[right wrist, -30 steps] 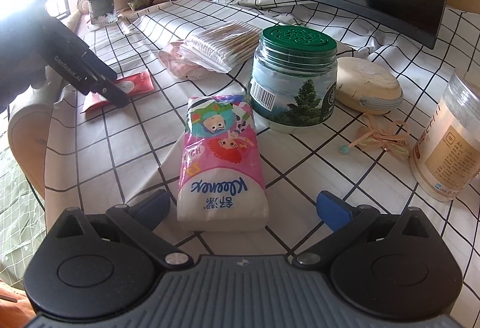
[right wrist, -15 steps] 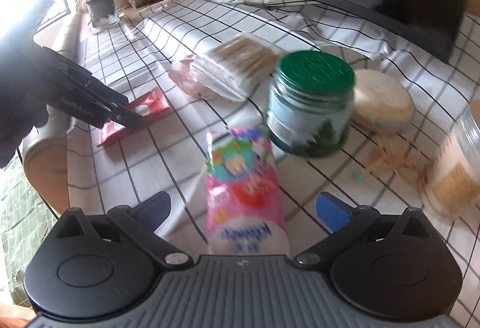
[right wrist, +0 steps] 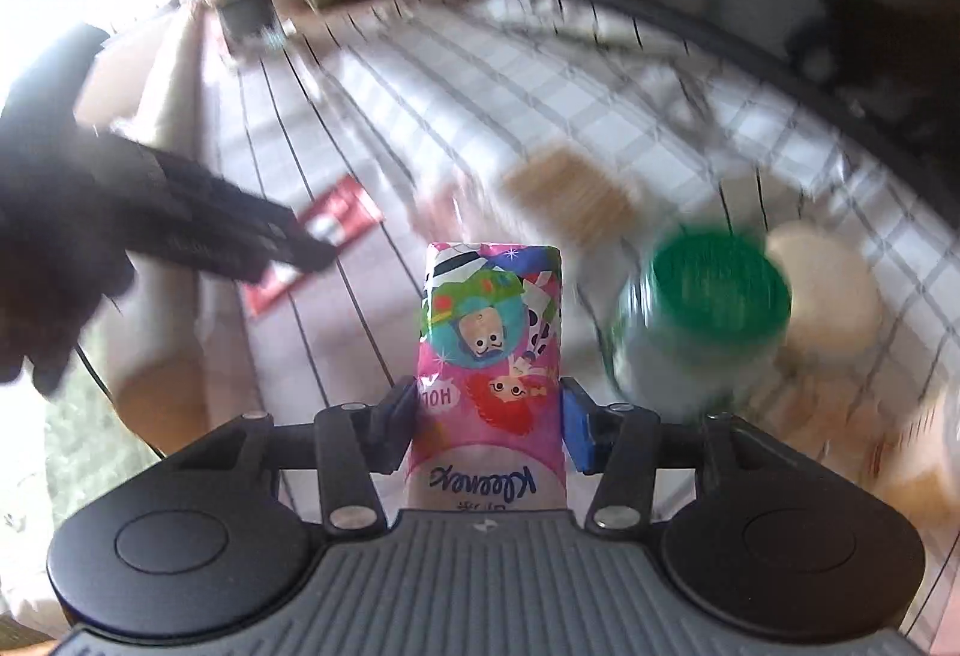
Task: Organize soft objects
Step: 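Lift the red packet and tissue pack into the pink box and open both tools, then move the left tool to the pink scrunchie while the right tool reaches the cotton swab pack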
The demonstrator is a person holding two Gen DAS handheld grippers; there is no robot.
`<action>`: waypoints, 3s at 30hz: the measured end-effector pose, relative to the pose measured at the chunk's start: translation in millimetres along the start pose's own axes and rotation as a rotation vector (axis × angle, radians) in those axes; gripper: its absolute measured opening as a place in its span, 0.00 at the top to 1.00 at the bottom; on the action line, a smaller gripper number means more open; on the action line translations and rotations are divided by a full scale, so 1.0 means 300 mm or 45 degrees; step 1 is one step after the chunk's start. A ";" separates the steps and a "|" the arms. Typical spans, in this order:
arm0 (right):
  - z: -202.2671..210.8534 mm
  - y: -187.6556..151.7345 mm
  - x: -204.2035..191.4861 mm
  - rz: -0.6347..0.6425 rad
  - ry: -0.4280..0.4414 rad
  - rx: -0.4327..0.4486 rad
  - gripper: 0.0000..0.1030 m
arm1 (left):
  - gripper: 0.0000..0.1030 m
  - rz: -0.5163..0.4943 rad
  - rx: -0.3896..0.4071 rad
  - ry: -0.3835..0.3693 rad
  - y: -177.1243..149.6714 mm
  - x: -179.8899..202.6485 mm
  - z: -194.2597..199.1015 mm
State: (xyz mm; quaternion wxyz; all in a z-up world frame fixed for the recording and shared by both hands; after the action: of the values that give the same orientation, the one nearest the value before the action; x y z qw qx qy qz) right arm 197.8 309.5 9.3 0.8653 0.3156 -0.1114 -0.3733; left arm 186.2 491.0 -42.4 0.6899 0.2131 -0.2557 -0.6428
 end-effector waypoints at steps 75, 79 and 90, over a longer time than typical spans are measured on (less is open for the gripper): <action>0.772 -0.329 1.051 -0.617 -0.590 0.249 0.11 | 0.42 0.204 0.181 -0.430 -0.057 1.049 0.027; 0.729 -0.121 0.851 -0.419 -0.579 0.281 0.01 | 0.42 0.330 0.255 -0.331 -0.052 0.787 0.080; 0.561 0.537 0.164 0.059 -0.311 0.426 0.00 | 0.42 0.520 0.512 -0.016 0.069 0.094 0.343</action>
State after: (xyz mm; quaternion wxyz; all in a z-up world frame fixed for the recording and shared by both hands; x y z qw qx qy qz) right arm 252.6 280.4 239.2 0.7893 0.4045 -0.2831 -0.3650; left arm 139.0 468.1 52.8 0.7473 0.2857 -0.4200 -0.4284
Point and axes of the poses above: each gripper's, at about its wrist camera, not at the fingertips, and z roughly against the way its jaws point, x to its right, y to its top, the point moved 10 cm from there along -z, roughly the way its jaws point, and after that the axes turned 6 degrees about z, right-handed, at the moved point
